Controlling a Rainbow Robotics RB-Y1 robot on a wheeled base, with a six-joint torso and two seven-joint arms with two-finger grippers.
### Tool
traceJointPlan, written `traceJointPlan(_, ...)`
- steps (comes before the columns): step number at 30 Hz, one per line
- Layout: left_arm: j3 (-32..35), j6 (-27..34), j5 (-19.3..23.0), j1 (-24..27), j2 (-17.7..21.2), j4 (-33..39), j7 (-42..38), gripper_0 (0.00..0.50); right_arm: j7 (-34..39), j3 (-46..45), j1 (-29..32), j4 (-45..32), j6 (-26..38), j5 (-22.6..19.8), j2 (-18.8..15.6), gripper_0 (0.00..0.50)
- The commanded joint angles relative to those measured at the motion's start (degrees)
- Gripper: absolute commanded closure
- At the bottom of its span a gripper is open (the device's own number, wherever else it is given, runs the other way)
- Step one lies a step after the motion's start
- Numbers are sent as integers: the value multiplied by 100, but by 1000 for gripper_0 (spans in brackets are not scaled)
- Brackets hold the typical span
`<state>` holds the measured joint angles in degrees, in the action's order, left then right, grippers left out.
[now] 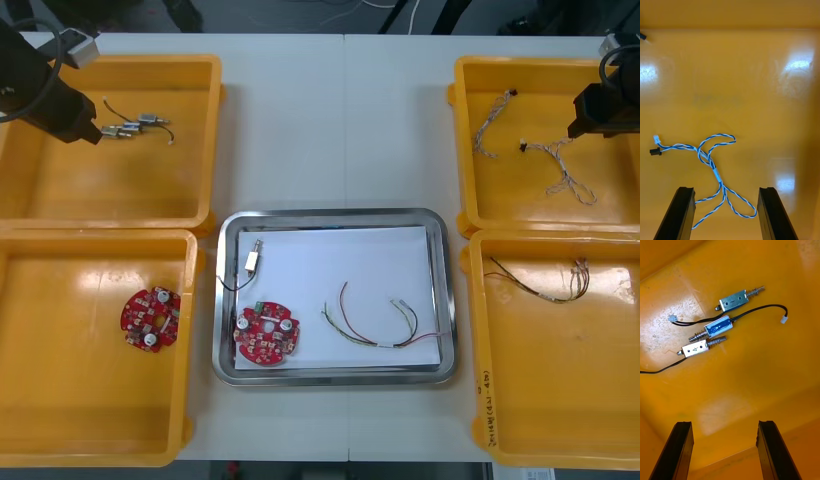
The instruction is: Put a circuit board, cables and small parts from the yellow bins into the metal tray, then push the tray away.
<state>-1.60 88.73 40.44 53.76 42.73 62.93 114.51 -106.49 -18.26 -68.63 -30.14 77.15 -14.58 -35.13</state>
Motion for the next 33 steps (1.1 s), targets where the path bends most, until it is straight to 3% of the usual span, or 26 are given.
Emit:
traceJointPlan(1,116,-75,17,583,298,-483,634,0,-653,86,-520,395,-235,-27,-345,13)
traceJointPlan(11,90,-225,-45,1093,289,-1512,1644,0,-1488,77,-643,939,-508,25,-371,15)
traceJointPlan(16,-192,-515,-36,1322,280,-1881,2207,0,-1682,51,-757,1528,-1017,25,-371,14)
traceJointPlan(33,-227,-1728,509,1322,271,-2716,3921,0,-1849,51,-784,2003,-1624,140,-143,14)
